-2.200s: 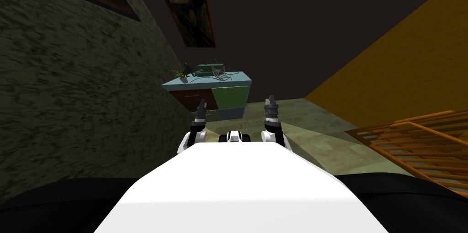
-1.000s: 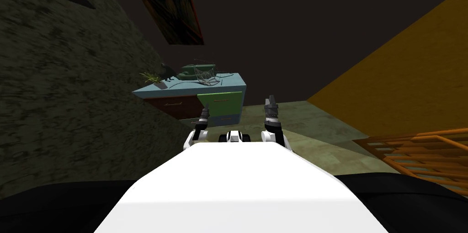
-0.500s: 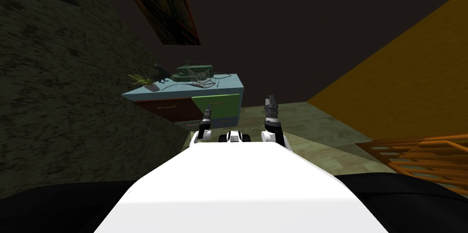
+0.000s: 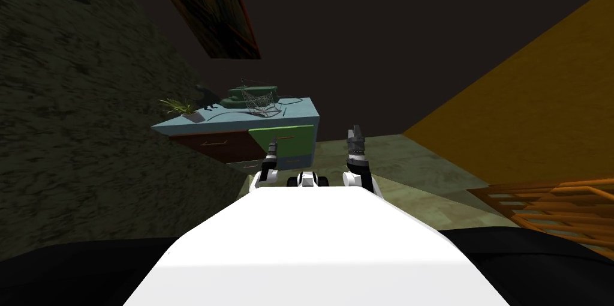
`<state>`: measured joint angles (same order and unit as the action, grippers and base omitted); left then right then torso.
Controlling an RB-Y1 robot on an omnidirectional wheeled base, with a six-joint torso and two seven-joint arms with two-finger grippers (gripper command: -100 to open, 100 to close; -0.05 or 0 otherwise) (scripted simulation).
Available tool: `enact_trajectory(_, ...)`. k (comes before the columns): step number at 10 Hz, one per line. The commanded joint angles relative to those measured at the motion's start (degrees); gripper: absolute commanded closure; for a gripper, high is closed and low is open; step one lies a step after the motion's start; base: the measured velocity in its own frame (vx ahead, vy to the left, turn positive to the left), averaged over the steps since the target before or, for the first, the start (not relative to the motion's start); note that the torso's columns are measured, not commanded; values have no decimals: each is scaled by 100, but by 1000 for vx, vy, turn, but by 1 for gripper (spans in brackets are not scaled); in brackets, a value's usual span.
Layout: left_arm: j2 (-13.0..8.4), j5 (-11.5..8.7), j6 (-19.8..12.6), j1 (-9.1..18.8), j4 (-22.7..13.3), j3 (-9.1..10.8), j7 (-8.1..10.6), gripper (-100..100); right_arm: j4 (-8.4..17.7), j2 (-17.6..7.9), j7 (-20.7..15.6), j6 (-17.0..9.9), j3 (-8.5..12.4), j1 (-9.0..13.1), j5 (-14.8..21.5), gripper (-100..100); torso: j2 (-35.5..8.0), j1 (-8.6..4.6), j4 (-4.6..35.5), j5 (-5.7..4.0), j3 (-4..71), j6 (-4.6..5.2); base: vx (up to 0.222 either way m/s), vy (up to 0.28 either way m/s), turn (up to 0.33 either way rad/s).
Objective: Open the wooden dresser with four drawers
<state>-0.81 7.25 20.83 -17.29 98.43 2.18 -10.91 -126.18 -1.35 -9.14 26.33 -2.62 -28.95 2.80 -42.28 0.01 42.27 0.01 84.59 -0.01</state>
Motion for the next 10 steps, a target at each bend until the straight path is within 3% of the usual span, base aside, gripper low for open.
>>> enact_trajectory(1, -1, -3, 64, 1, -75, -1, 1, 100, 0, 0, 0, 0, 0, 1, 0, 0, -24, 0, 7, 0, -16, 0, -16, 4, -4)
enact_trajectory(10, -50, 18, -81, -229, 259, -144, 48, 100, 0, 1, 0, -1, -1, 3, 0, 0, -7, 3, -11, 8, -9, -4, -158, -19, 11)
